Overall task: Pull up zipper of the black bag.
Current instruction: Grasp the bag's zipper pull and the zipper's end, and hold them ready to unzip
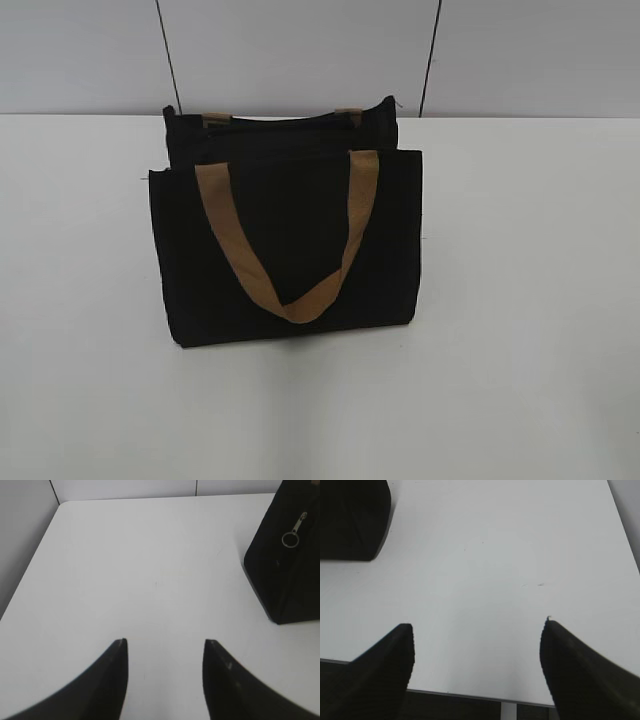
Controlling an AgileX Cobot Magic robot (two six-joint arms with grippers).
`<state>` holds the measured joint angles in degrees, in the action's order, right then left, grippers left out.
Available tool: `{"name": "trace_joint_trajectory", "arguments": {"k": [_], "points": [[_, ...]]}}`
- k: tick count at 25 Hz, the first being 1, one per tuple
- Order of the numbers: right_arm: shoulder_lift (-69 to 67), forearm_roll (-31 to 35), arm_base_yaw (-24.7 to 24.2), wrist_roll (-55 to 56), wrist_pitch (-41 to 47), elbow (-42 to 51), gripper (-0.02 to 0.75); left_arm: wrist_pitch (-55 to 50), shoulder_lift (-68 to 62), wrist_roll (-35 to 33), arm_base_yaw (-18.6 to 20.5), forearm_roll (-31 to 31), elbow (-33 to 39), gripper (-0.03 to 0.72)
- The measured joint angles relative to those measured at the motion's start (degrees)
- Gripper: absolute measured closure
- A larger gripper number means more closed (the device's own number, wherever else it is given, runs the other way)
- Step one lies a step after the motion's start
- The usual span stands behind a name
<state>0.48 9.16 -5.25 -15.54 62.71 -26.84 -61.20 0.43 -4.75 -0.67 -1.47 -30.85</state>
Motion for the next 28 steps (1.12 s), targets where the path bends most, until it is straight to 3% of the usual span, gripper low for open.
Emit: {"name": "trace_joint_trajectory", "arguments": {"k": [24, 28], "points": [[0.00, 0.00, 0.00, 0.00, 0.00, 0.00, 0.143, 0.14, 0.00, 0.00, 0.00, -0.06, -0.20, 0.324], [0.00, 0.00, 0.00, 0.00, 0.00, 0.00, 0.143, 10.02, 0.00, 0.00, -0.05, -0.31, -1.80, 0.303]]}}
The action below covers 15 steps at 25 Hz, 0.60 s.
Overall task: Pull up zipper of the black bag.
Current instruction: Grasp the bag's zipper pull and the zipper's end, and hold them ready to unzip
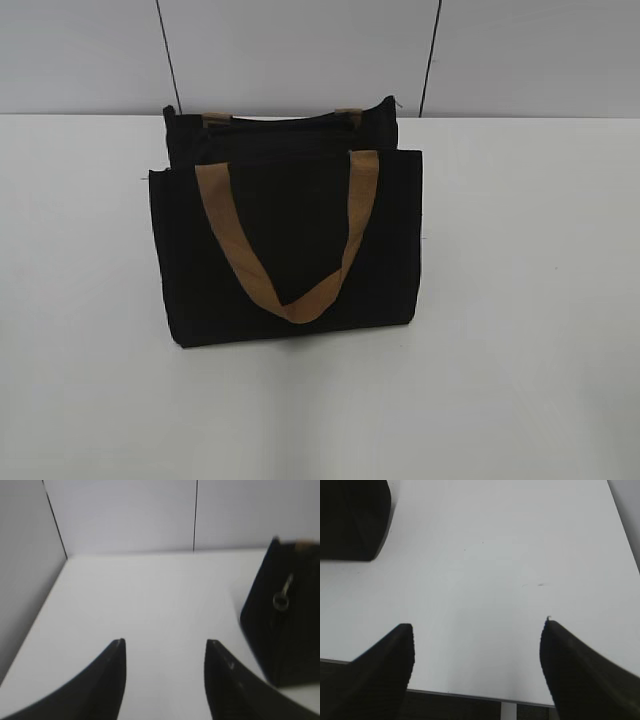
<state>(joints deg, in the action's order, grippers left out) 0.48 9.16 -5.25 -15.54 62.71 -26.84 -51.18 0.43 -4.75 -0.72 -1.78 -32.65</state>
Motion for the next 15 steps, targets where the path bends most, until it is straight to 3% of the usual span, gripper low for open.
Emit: {"name": "trace_joint_trajectory", "arguments": {"k": [7, 15], "points": [[0.00, 0.00, 0.00, 0.00, 0.00, 0.00, 0.143, 26.26, -4.54, 0.00, 0.00, -1.81, 2.44, 0.296], [0.00, 0.00, 0.00, 0.00, 0.00, 0.00, 0.143, 59.15, -21.15, 0.18, 0.00, -5.03, 17.37, 0.296]]}}
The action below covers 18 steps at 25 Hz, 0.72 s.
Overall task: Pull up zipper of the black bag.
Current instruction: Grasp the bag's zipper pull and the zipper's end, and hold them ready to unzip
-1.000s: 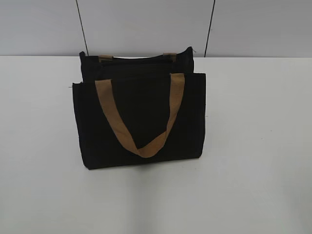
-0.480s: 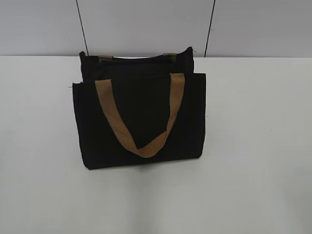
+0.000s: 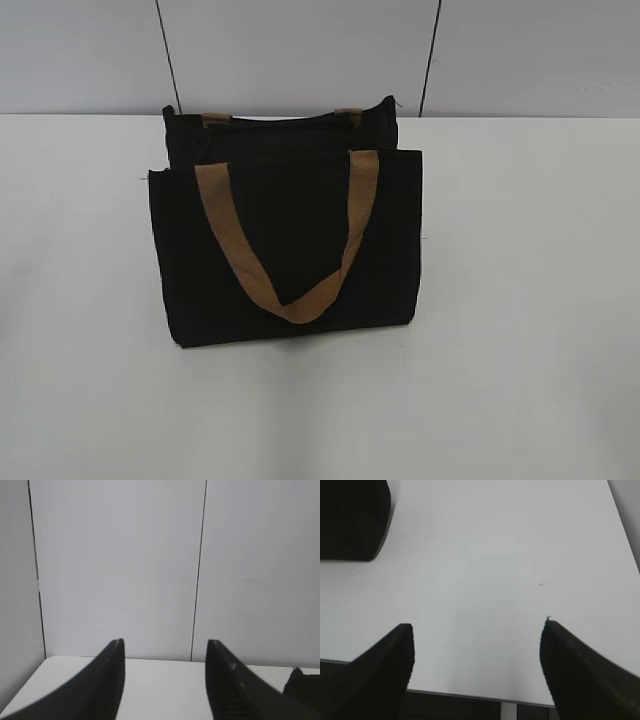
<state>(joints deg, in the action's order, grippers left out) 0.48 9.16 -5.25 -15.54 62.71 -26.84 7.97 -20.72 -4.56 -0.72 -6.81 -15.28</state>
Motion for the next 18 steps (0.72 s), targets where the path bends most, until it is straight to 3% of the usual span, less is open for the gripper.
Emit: {"name": "trace_joint_trajectory", "arguments": {"k": [3, 6, 12, 18], "points": [[0.00, 0.00, 0.00, 0.00, 0.00, 0.00, 0.143, 8.65, -9.24, 2.27, 0.00, 0.68, 4.37, 0.296], [0.00, 0.00, 0.00, 0.00, 0.00, 0.00, 0.143, 18.95, -20.66, 6.75, 0.00, 6.20, 6.43, 0.297], [0.00, 0.00, 0.00, 0.00, 0.00, 0.00, 0.143, 42.31, -45.74, 16.57, 0.00, 21.30, 6.22, 0.303], [0.00, 0.00, 0.00, 0.00, 0.00, 0.00, 0.143, 47.42, -62.24, 21.05, 0.00, 39.65, 0.99, 0.304]]}}
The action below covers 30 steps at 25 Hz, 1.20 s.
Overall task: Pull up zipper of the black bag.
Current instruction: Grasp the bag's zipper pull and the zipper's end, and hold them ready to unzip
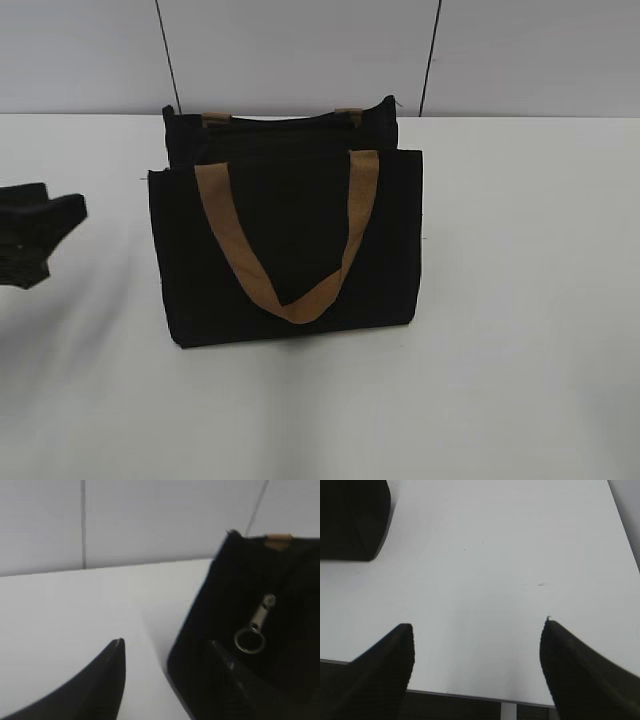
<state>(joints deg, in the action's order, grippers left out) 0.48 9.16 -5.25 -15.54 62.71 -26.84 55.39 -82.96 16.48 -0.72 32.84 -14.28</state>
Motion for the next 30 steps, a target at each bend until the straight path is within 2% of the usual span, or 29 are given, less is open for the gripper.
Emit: {"name": "trace_joint_trajectory", "arguments": {"k": [5, 11, 19, 26, 30], "points": [[0.00, 0.00, 0.00, 0.00, -0.04, 0.00, 0.143, -0.25, -7.60, 0.69, 0.86, 15.39, -6.16, 0.304], [0.00, 0.00, 0.00, 0.00, -0.04, 0.00, 0.143, -0.94, -17.94, 0.76, 1.18, 27.02, -14.88, 0.304], [0.00, 0.00, 0.00, 0.00, -0.04, 0.00, 0.143, 7.39, -29.94, 2.35, 1.20, 32.36, -22.91, 0.332], [0.00, 0.00, 0.00, 0.00, -0.04, 0.00, 0.143, 11.58, -35.32, 3.36, 1.03, 33.27, -27.25, 0.339], [0.00, 0.00, 0.00, 0.00, -0.04, 0.00, 0.143, 12.19, -37.98, 3.73, -0.32, 33.59, -29.13, 0.343]]}}
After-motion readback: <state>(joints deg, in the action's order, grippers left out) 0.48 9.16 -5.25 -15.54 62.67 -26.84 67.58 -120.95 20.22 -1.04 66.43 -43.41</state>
